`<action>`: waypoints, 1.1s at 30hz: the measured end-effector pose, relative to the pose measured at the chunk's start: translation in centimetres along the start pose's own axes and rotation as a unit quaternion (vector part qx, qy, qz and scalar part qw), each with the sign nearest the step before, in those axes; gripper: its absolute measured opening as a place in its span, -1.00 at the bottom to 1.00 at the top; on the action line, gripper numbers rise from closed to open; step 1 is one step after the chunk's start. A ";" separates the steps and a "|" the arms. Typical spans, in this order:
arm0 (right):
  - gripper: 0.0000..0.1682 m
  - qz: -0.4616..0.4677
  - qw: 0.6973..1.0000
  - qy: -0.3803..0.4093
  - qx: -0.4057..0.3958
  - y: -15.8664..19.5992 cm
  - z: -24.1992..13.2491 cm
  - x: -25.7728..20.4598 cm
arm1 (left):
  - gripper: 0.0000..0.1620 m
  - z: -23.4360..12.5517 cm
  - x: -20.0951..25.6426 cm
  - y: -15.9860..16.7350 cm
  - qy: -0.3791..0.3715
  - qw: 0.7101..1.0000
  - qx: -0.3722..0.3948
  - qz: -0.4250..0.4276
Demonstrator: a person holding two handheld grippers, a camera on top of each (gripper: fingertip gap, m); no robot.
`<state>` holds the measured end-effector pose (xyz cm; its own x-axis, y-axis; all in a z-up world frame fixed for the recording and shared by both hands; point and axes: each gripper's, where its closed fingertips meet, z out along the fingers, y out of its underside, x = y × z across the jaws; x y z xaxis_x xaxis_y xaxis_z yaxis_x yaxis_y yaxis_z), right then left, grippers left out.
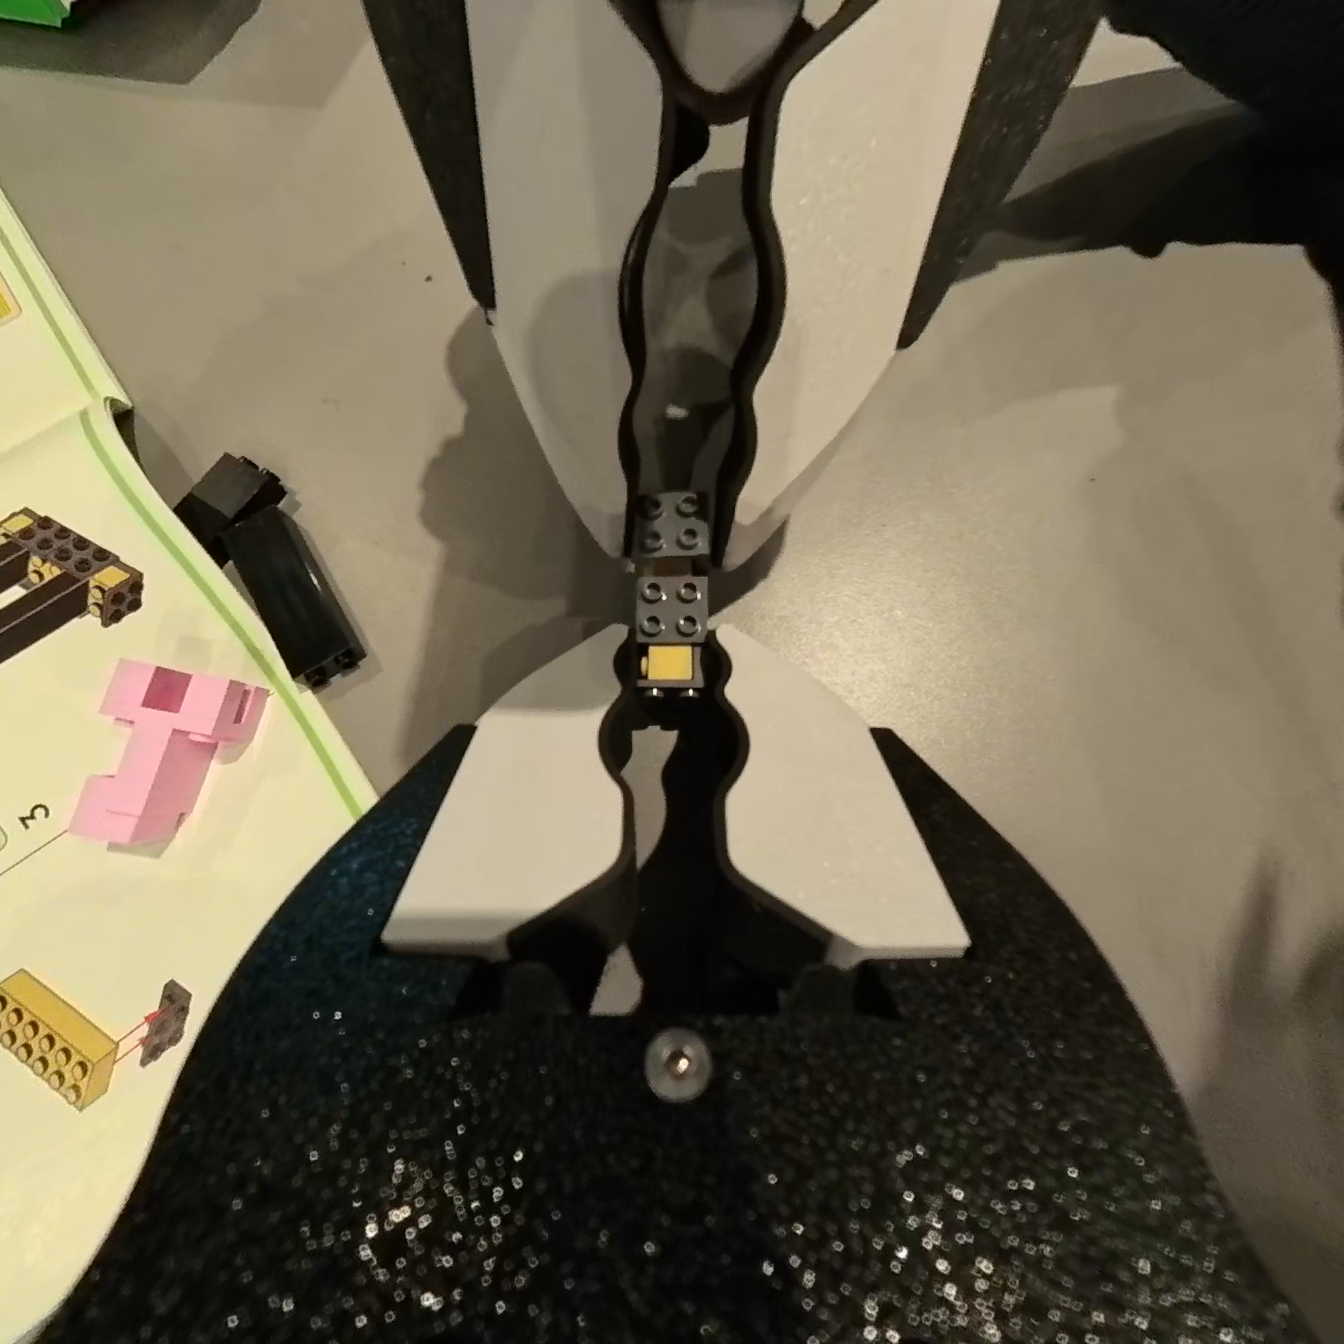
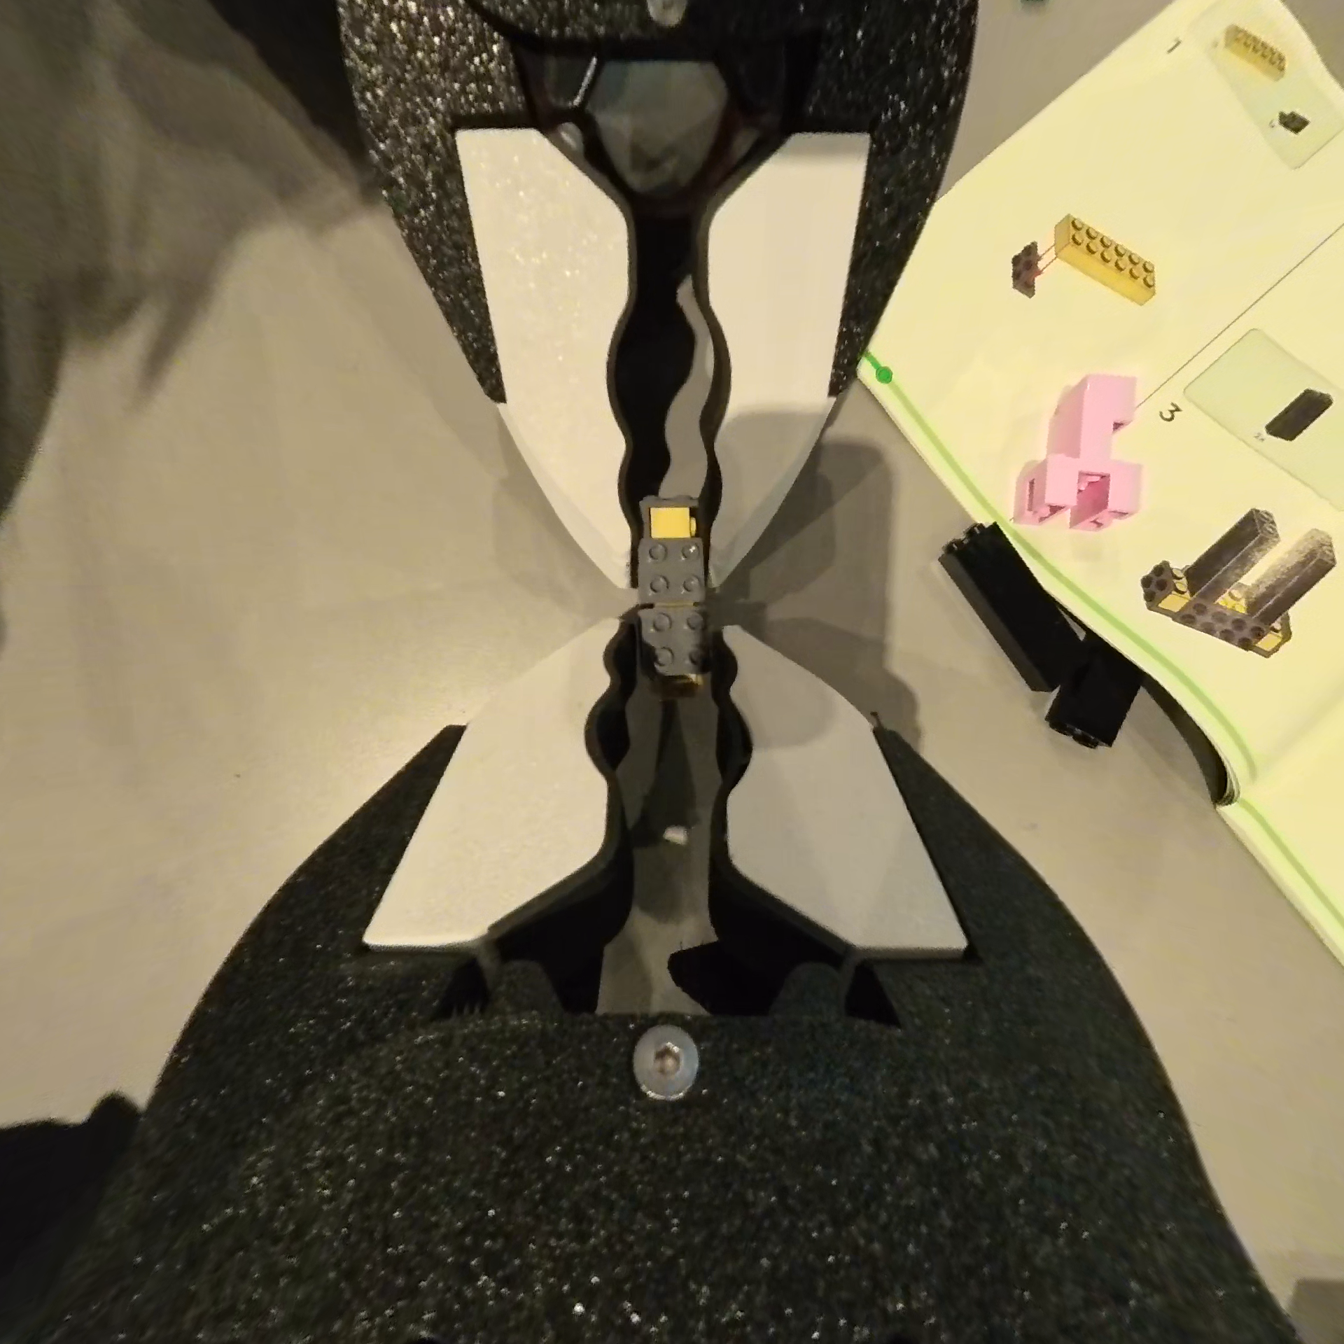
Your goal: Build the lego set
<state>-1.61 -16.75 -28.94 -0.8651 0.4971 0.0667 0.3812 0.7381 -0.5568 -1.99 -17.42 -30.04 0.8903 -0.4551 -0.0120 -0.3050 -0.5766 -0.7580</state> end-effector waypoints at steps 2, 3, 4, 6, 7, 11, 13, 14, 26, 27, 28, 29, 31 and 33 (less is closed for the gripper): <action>-0.77 -0.002 1.000 0.005 -0.002 0.0 0.0 0.1 | -0.79 0.0 0.0 0.0 0.000 1.000 0.000 0.000; -0.77 -0.002 1.000 0.008 -0.004 0.1 0.0 0.2 | -0.79 0.0 0.0 0.0 0.000 1.000 0.000 0.000; -0.76 -0.002 1.000 0.010 -0.007 0.1 0.0 0.2 | -0.79 0.0 0.0 0.0 0.000 1.000 0.000 0.000; -0.74 -0.003 1.000 0.013 -0.009 0.1 -0.1 0.2 | -0.79 0.0 0.0 0.0 0.000 1.000 0.000 0.000; -0.74 -0.003 1.000 0.013 -0.008 0.0 -0.1 0.1 | -0.79 0.0 0.0 0.0 0.001 1.000 0.000 0.000; -0.73 -0.007 1.000 0.021 -0.011 0.1 0.0 -0.1 | -0.79 0.0 0.1 0.0 0.003 1.000 0.000 0.001; -0.73 -0.009 1.000 0.027 -0.013 0.2 -0.1 -0.1 | -0.79 0.0 0.1 0.0 0.003 1.000 0.000 0.000; -0.73 -0.007 1.000 0.027 -0.011 0.2 -0.2 -0.1 | -0.79 0.0 0.1 0.0 0.004 1.000 0.000 0.001; -0.83 -0.060 0.996 0.067 -0.010 -0.4 -0.8 -0.4 | -0.79 0.0 0.1 0.0 0.005 1.000 0.000 0.000; -0.84 -0.065 0.995 0.068 -0.010 -0.5 -0.8 -0.5 | -0.79 0.0 0.1 0.0 0.005 1.000 0.000 0.000; -0.85 -0.069 0.995 0.068 -0.010 -0.5 -0.8 -0.7 | -0.79 0.0 0.1 0.0 0.005 1.000 0.000 0.000; -0.86 -0.070 0.995 0.070 -0.011 -0.5 -0.8 -0.7 | -0.79 0.0 0.1 0.0 0.005 1.000 0.000 0.000; -0.89 -0.070 0.994 0.076 -0.015 -0.4 -0.7 -0.6 | -0.79 0.0 0.1 0.0 0.005 1.000 0.000 0.000; -0.89 -0.070 0.994 0.077 -0.014 -0.5 -0.6 -0.6 | -0.79 0.0 0.1 0.0 0.005 1.000 0.000 0.000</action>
<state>-1.09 -17.14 -28.15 -0.8510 0.4504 0.2700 0.2702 0.8164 -0.5104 -1.89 -17.46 -30.04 0.8871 -0.4616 -0.0055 -0.3049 -0.5770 -0.7577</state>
